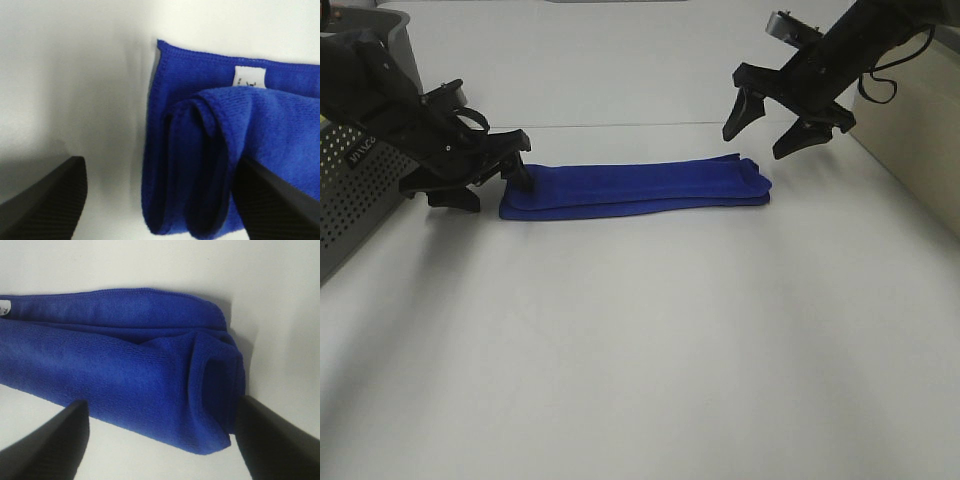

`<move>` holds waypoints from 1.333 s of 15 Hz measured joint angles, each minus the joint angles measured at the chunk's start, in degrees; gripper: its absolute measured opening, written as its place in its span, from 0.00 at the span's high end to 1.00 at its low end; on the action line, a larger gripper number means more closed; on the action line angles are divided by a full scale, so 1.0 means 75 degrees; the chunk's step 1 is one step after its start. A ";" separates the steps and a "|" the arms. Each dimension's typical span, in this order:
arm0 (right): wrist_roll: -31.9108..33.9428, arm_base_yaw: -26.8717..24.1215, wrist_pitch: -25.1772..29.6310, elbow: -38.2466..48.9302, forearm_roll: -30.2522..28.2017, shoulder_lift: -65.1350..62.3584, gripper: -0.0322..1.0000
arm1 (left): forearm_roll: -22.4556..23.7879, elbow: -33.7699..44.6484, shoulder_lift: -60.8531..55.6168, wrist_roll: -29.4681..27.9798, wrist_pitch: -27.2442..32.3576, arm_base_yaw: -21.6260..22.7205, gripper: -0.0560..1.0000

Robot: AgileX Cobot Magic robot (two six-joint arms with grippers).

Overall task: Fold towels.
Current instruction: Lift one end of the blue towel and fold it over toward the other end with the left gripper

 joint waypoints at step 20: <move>0.0069 0.0000 0.0283 0.0000 0.0023 0.0008 0.24 | 0.0252 -0.1688 -0.0764 -0.0466 0.1940 -0.0222 0.89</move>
